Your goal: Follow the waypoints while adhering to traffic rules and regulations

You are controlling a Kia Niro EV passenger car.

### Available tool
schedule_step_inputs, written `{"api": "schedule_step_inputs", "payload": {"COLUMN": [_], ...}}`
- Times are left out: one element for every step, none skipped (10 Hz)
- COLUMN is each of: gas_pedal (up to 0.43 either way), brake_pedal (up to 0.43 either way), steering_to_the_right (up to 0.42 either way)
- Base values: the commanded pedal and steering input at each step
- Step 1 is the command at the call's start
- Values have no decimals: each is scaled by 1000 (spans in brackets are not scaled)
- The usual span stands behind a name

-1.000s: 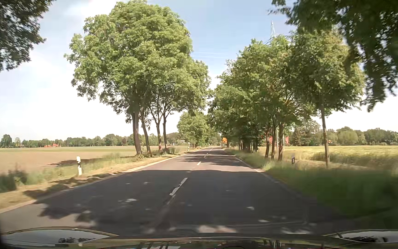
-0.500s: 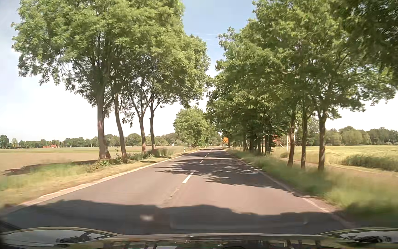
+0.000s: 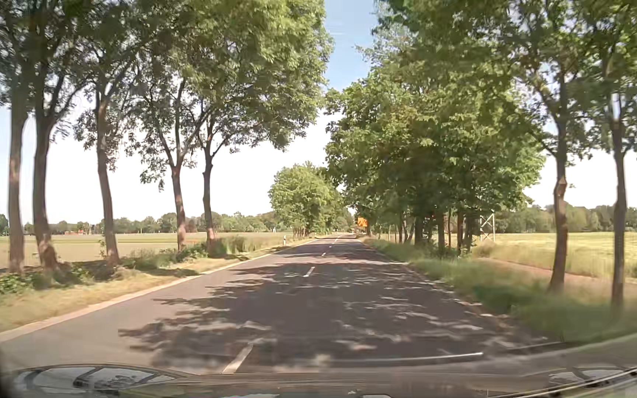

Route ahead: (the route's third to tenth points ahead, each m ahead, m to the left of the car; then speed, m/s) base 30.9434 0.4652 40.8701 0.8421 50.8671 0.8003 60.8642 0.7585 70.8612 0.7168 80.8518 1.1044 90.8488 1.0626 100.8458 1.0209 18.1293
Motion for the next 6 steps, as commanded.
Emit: {"api": "schedule_step_inputs", "payload": {"gas_pedal": [177,177,177,177,177,177], "brake_pedal": [0,0,0,0,0,0], "steering_to_the_right": [-1,-1,-1,-1,-1,-1]}}
